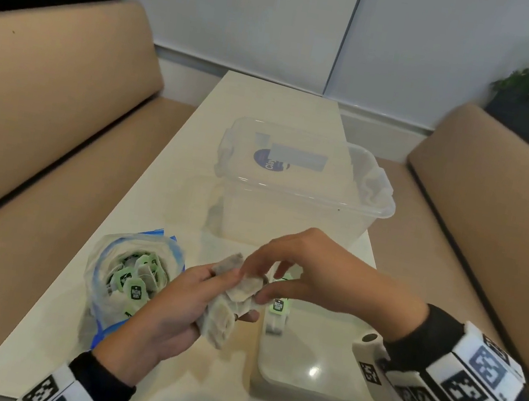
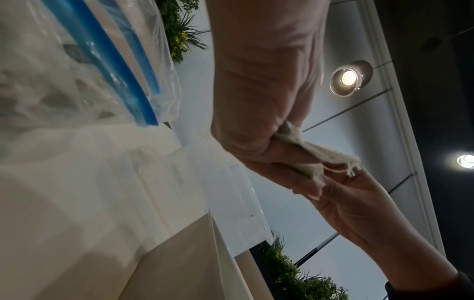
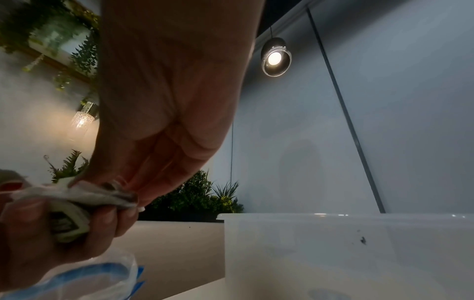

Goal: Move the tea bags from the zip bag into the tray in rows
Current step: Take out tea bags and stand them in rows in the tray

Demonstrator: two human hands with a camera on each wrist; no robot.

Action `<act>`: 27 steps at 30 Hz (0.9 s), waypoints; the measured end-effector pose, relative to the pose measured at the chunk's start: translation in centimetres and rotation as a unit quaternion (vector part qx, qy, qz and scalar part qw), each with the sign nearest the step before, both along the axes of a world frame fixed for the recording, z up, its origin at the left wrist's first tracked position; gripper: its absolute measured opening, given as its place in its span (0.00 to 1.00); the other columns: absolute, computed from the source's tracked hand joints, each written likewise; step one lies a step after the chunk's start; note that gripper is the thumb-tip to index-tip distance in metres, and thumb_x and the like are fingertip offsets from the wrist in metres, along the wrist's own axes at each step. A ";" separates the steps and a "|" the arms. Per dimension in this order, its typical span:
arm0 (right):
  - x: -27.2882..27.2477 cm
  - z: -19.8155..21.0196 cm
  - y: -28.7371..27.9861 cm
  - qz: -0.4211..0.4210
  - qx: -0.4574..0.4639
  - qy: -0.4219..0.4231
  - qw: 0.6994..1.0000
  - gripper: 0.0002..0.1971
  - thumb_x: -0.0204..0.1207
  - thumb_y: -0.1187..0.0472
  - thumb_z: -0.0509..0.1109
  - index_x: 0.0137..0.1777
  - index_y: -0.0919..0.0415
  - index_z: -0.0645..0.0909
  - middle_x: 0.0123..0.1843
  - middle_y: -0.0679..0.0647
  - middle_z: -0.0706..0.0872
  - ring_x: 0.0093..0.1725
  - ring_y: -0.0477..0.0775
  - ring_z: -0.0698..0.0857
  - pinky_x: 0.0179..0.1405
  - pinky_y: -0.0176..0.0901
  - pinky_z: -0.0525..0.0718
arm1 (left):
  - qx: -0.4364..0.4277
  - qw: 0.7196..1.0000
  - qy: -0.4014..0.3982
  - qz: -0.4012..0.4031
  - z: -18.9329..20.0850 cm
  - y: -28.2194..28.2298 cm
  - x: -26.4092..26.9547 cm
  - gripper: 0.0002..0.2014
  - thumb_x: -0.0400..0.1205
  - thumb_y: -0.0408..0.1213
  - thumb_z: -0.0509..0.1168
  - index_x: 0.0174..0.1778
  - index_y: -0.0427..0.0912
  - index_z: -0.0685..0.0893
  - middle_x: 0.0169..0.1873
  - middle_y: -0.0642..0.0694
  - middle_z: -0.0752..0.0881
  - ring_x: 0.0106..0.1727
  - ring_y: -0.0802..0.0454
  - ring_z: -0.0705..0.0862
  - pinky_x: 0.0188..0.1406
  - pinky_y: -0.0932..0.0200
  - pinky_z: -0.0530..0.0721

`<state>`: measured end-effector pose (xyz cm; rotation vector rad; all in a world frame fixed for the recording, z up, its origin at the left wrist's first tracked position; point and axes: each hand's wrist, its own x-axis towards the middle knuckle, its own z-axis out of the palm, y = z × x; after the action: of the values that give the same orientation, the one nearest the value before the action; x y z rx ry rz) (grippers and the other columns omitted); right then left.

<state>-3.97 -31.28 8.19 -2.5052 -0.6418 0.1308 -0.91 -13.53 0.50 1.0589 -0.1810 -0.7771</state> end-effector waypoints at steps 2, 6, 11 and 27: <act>0.0 0.2 0.0 -0.008 0.029 0.016 0.999 0.09 0.71 0.59 0.77 0.51 0.57 0.87 0.43 0.47 0.91 0.42 0.37 0.86 0.45 0.33 0.85 | -0.005 1.000 0.006 -0.005 0.0 0.3 -0.1 0.12 0.71 0.37 0.69 0.44 0.34 0.90 0.41 0.40 0.91 0.37 0.49 0.90 0.31 0.57 0.87; 0.0 1.0 -0.2 -0.035 0.039 0.026 0.998 0.03 0.73 0.60 0.75 0.45 0.57 0.88 0.40 0.47 0.91 0.41 0.42 0.87 0.42 0.40 0.86 | -0.037 0.999 0.006 -0.027 0.0 0.9 -0.1 0.28 0.45 0.45 0.88 0.40 0.40 0.93 0.43 0.39 0.91 0.36 0.46 0.90 0.34 0.56 0.88; 0.1 2.1 -0.2 -0.050 0.104 0.044 0.992 0.02 0.75 0.61 0.73 0.42 0.57 0.84 0.47 0.50 0.90 0.48 0.45 0.87 0.44 0.49 0.87 | -0.020 0.998 -0.038 -0.041 0.2 1.0 -0.3 0.19 0.54 0.31 0.84 0.41 0.41 0.92 0.41 0.40 0.91 0.37 0.46 0.90 0.33 0.57 0.87; 1.2 4.2 0.2 -0.126 0.098 0.007 0.987 0.08 0.75 0.67 0.71 0.43 0.52 0.87 0.41 0.51 0.91 0.38 0.48 0.90 0.45 0.37 0.88 | 0.020 0.988 -0.154 0.003 2.2 1.0 -0.4 0.19 0.67 0.30 0.77 0.53 0.49 0.90 0.46 0.44 0.92 0.37 0.45 0.90 0.37 0.57 0.87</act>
<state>-2.74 -31.09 12.40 -2.3670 -0.3099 -0.0085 -1.27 -12.57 2.69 1.2138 -0.4259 -0.6101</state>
